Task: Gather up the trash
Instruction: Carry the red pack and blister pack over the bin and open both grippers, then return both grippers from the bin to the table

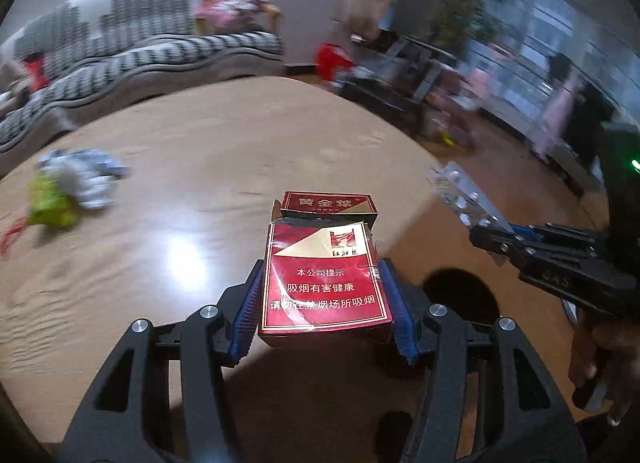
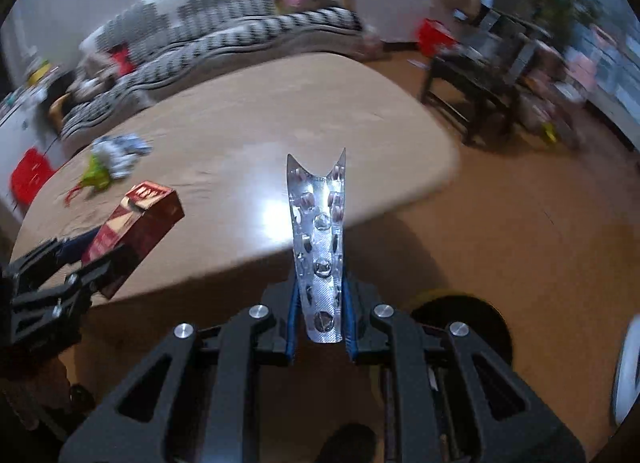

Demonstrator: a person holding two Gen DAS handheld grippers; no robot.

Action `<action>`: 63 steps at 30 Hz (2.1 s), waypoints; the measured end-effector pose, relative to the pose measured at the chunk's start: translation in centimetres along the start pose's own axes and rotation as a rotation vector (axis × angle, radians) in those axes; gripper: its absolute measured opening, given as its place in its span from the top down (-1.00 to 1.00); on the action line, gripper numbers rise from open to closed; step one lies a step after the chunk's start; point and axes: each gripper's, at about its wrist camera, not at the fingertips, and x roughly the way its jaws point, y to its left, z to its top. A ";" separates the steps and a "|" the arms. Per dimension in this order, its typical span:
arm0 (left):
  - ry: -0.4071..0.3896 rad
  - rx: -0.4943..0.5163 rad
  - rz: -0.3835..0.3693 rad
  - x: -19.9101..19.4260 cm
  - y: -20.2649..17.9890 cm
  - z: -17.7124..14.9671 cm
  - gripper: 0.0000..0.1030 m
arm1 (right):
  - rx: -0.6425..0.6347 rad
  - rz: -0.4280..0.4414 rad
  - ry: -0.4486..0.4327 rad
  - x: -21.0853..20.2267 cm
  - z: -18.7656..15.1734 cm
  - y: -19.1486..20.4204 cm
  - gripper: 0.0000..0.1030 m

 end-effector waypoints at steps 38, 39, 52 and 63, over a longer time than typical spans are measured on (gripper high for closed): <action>0.170 0.117 -0.173 10.6 -11.2 -2.1 -0.77 | 0.250 -0.131 0.031 1.1 -2.2 -12.5 -0.70; 0.148 0.109 -0.158 9.3 -10.0 -1.7 -0.79 | 0.226 -0.122 0.006 0.6 -1.6 -11.1 -0.71; -0.066 -0.118 0.205 -7.5 12.5 -0.4 -0.82 | -0.081 0.193 -0.103 0.2 4.8 12.4 -0.71; -0.107 -0.243 0.363 -14.9 25.1 -2.9 -0.82 | -0.305 0.302 -0.062 4.0 5.0 30.1 -0.71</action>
